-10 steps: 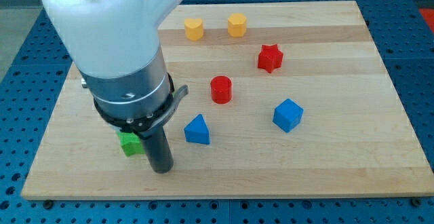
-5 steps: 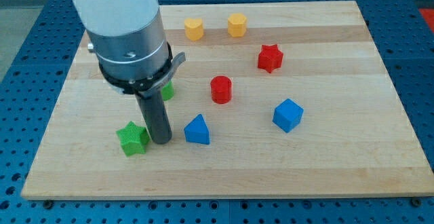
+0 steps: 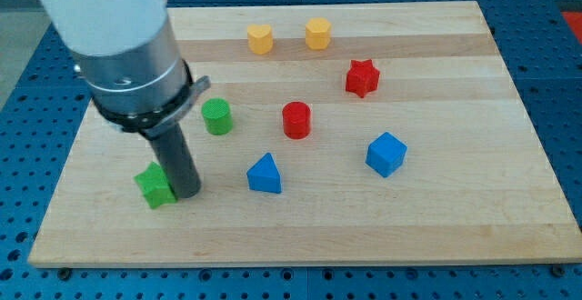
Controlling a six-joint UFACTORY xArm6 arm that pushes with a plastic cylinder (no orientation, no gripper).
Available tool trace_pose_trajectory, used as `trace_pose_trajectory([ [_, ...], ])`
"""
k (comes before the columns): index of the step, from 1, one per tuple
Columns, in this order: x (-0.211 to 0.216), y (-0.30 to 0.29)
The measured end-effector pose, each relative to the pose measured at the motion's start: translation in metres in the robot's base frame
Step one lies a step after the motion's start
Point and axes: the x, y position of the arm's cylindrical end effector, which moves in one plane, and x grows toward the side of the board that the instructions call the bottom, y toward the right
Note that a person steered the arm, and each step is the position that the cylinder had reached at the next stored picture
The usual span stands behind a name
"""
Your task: Push the green star to the bottom left
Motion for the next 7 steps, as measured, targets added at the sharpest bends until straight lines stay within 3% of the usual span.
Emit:
trace_pose_trajectory([
  [3, 0.000, -0.059],
  [5, 0.000, -0.058],
  [7, -0.056, -0.039],
])
